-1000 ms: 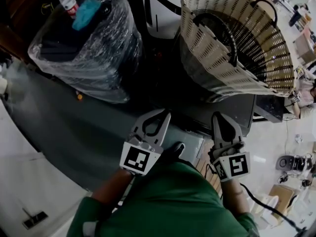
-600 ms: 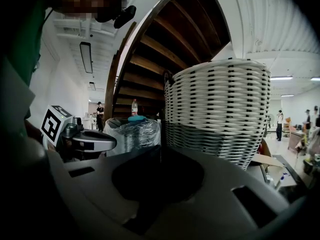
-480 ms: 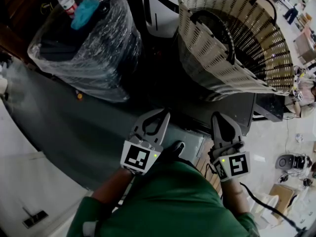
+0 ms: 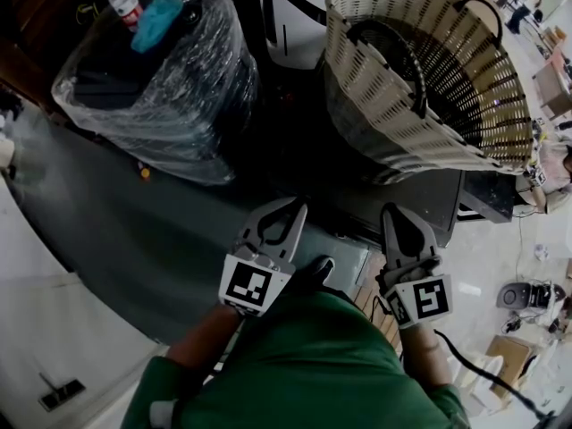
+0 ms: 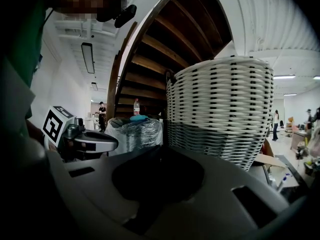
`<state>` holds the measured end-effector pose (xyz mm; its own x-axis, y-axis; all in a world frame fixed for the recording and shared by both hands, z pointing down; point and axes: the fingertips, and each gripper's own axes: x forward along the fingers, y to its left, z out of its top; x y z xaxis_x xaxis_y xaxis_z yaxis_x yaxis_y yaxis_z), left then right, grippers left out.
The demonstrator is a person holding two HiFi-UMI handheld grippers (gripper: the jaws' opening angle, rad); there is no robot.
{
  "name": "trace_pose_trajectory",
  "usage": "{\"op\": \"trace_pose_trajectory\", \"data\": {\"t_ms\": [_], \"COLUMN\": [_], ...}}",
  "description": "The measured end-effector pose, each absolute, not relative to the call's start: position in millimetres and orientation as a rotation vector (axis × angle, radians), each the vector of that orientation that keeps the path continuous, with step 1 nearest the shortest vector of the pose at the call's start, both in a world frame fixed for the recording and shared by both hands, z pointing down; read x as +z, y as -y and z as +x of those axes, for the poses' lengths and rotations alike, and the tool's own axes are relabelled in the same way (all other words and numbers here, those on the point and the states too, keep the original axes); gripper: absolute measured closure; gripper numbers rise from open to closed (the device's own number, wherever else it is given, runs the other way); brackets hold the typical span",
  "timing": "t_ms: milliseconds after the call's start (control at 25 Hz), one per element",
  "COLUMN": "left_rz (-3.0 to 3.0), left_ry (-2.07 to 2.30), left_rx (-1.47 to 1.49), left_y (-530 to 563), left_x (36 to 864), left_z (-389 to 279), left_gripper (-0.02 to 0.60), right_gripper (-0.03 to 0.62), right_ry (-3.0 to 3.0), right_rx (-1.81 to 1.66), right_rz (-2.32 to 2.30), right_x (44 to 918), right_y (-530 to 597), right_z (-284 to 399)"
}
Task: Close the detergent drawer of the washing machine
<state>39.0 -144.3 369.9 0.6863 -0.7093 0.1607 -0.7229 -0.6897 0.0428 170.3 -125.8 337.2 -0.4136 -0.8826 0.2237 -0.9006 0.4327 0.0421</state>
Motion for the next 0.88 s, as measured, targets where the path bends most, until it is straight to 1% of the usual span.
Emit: {"op": "trace_pose_trajectory", "data": {"t_ms": [880], "left_rz": [2.793], "left_ry": [1.161], "left_rx": [0.2], "left_y": [139.4], "left_x": [373.2], "left_z": [33.4], "left_gripper": [0.552], "right_gripper": [0.569], "right_ry": [2.446], "right_rx": [0.135], "right_rz": [1.588], "right_x": [338.5], "right_y": [116.8], "right_z": [165.0]}}
